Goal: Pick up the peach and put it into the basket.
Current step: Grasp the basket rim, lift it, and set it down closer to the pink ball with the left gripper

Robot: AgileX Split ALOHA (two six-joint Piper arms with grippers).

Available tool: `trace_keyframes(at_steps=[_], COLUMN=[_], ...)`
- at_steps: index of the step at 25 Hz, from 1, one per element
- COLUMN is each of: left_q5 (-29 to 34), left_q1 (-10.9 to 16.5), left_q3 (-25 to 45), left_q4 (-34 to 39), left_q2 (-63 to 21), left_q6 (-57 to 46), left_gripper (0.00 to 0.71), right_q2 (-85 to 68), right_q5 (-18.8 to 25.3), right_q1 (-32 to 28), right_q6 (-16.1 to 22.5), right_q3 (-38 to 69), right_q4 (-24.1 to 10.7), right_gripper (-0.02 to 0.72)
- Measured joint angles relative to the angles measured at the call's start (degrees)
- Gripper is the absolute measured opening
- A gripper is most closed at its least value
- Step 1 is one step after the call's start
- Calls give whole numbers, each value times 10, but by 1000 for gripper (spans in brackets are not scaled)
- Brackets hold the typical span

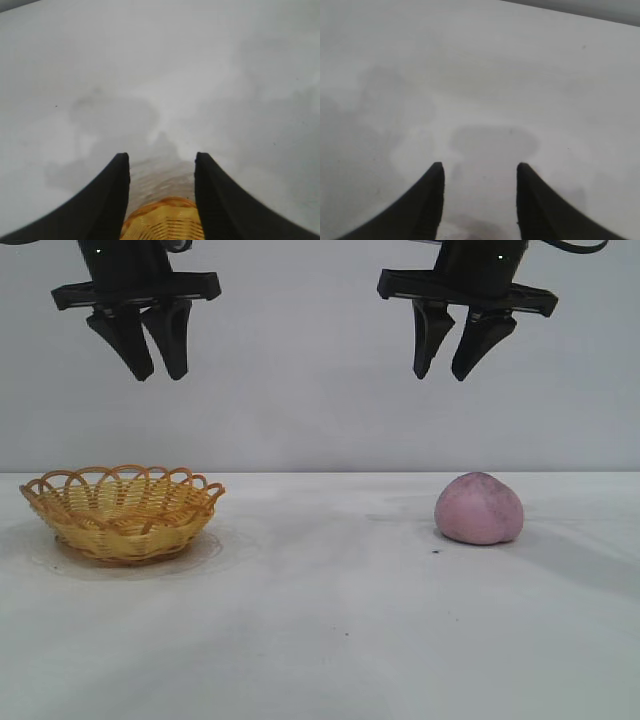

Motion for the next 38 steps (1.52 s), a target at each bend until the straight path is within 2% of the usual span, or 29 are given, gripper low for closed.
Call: trace_keyframes(at_steps=[9, 12, 14, 17, 21, 29, 33, 34, 36, 38], left_q5=[9, 59, 109, 159, 172, 166, 173, 175, 177, 168], left_q1=[0, 0, 10, 36, 57, 62, 65, 65, 65, 65], left_q3=[0, -2, -5, -4, -4, -4, -8, -8, -7, 11], left_q4=[5, 48, 56, 33, 15, -43, -98, -112, -142, -180], left_q2=[0, 3, 10, 35, 61, 122, 134, 133, 126, 107], left_q6=[0, 10, 32, 87, 137, 171, 184, 184, 177, 173], left_gripper=[318, 318, 318, 318, 318, 318, 102, 72, 80, 0], right_q2=[0, 0, 0, 0, 0, 0, 0, 0, 0, 0], right_q5=[0, 5, 7, 7, 14, 19, 21, 21, 25, 27], right_q1=[-9, -11, -11, -11, -11, -11, -11, -11, -11, -11], right_q6=[0, 0, -1, -1, -2, -7, -12, -12, -12, -12], right_q3=[0, 0, 0, 0, 0, 0, 0, 0, 0, 0], right_q4=[0, -1, -1, -1, -1, -1, -7, -10, -14, -16], right_gripper=[297, 297, 297, 297, 297, 297, 297, 297, 297, 297])
